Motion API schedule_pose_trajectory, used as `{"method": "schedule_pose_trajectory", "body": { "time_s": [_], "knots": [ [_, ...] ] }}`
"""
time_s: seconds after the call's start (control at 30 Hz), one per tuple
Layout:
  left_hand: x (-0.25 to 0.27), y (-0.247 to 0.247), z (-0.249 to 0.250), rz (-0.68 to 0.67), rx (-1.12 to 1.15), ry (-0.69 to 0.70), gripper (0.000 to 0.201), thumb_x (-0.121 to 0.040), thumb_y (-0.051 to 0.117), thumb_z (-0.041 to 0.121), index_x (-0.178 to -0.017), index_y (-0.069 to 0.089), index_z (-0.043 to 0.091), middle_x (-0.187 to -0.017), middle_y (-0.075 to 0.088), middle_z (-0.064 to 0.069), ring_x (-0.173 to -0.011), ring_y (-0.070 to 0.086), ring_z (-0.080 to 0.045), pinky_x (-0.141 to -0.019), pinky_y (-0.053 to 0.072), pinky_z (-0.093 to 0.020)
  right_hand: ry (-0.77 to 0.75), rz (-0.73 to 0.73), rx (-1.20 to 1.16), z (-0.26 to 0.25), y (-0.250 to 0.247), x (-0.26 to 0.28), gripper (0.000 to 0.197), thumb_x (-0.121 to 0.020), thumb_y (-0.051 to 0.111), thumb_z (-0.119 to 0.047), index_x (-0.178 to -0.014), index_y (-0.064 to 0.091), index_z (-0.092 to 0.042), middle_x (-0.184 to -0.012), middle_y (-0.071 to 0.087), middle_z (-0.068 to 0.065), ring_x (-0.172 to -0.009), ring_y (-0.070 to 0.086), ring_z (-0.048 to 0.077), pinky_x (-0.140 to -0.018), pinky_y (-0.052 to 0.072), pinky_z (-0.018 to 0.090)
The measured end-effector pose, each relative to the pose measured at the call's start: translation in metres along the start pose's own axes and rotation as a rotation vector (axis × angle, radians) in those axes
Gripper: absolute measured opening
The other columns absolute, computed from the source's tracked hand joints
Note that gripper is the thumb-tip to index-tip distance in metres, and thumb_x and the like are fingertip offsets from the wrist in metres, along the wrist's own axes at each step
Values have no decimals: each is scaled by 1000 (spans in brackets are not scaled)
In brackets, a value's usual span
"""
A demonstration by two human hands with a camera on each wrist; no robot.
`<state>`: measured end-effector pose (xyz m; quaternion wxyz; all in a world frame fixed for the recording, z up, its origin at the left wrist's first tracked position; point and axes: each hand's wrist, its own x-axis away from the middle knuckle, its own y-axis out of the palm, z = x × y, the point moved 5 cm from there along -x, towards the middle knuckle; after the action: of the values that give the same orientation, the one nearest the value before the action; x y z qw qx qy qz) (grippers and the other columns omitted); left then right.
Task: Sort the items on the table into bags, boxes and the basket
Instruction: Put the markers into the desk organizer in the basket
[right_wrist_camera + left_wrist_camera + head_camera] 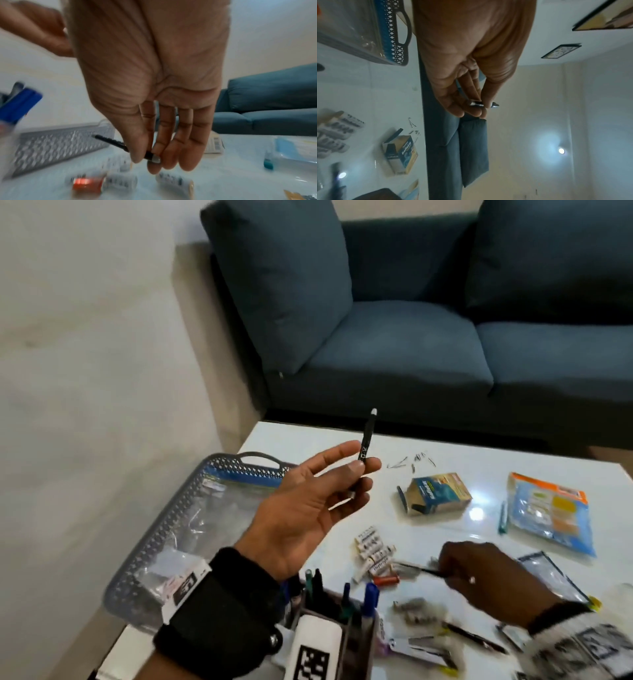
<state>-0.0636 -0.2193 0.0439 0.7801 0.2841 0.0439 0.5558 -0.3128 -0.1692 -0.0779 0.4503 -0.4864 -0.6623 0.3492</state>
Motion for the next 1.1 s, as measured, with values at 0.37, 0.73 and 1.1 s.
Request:
{"method": "schedule_pose_trajectory", "body": {
  "time_s": [0.37, 0.73, 1.1],
  "knots": [
    [42, -19, 12, -120, -392, 52, 70, -93, 63, -7, -147, 38, 30, -113, 74, -21, -105, 74, -35, -89, 61, -45, -165, 281, -1141, -77, -59, 27, 31, -78, 77, -21, -107, 74, -9, -99, 76, 15, -90, 72, 26, -82, 63, 39],
    [53, -50, -9, -83, -1202, 333, 28, -95, 72, 26, -121, 61, 33, -95, 77, 10, -91, 72, 3, -86, 59, -22, -370, 168, -640, -131, -45, 21, 16, -80, 83, -24, -90, 73, -18, -81, 74, -3, -70, 71, 20, -74, 61, 41],
    [47, -63, -31, -252, -1711, 405, 27, -97, 63, 42, -120, 74, 33, -109, 73, 10, -110, 58, -11, -91, 52, -35, -438, 199, -431, -144, -27, 23, 24, -83, 74, -44, -97, 80, -26, -87, 73, -14, -79, 69, 11, -74, 57, 32]
  ]
}}
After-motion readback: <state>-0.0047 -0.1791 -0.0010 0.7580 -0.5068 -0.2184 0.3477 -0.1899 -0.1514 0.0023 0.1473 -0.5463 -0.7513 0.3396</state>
